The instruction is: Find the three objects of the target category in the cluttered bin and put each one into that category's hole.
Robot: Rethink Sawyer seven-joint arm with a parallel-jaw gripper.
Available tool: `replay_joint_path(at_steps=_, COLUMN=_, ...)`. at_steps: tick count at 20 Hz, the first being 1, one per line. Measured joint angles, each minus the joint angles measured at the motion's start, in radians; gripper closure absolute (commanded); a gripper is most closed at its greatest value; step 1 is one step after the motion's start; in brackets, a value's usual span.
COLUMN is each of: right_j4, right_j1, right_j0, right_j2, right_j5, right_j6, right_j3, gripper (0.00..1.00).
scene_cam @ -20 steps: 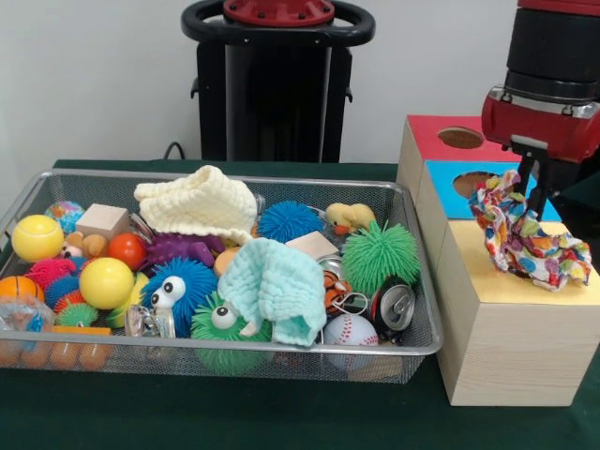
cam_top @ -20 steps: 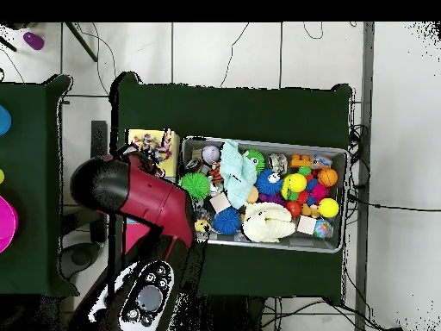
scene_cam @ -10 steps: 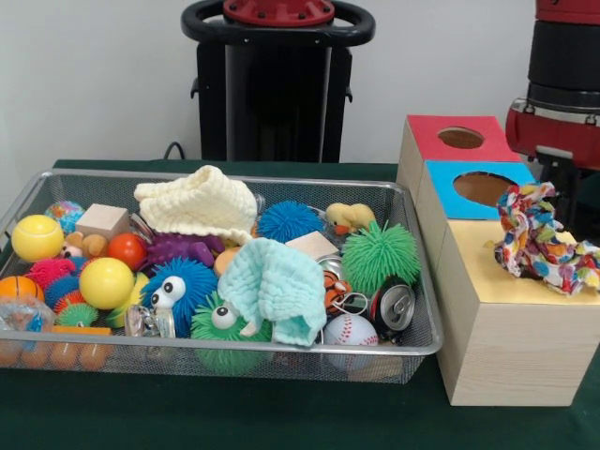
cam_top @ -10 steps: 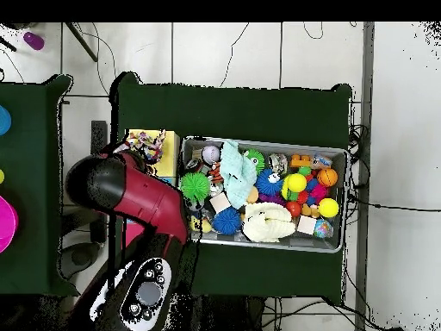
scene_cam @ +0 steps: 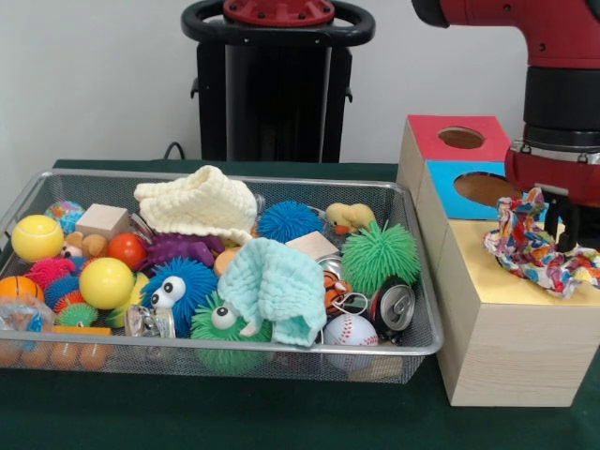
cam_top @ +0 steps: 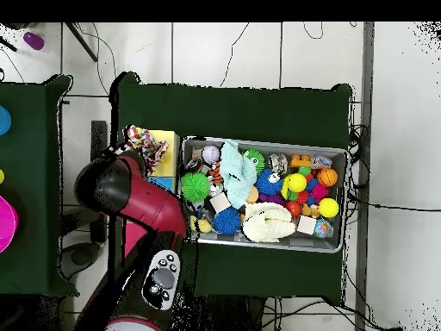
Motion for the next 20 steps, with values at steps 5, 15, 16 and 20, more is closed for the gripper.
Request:
replay_joint_path(at_steps=5, right_j4=0.0, right_j1=-0.01, right_j0=-0.01, right_j2=0.018, right_j5=-0.014, right_j6=0.0, right_j3=0.014, gripper=1.0)
replay_joint_path(at_steps=15, right_j4=0.0, right_j1=-0.001, right_j0=0.008, right_j2=-0.006, right_j5=-0.014, right_j6=0.0, right_j3=0.005, gripper=1.0)
replay_joint_path(at_steps=16, right_j4=-0.002, right_j1=0.003, right_j0=0.016, right_j2=-0.015, right_j5=-0.013, right_j6=0.0, right_j3=0.001, gripper=1.0)
replay_joint_path(at_steps=20, right_j4=-0.032, right_j1=0.032, right_j0=0.062, right_j2=-0.079, right_j5=-0.006, right_j6=0.0, right_j3=-0.032, gripper=1.0)
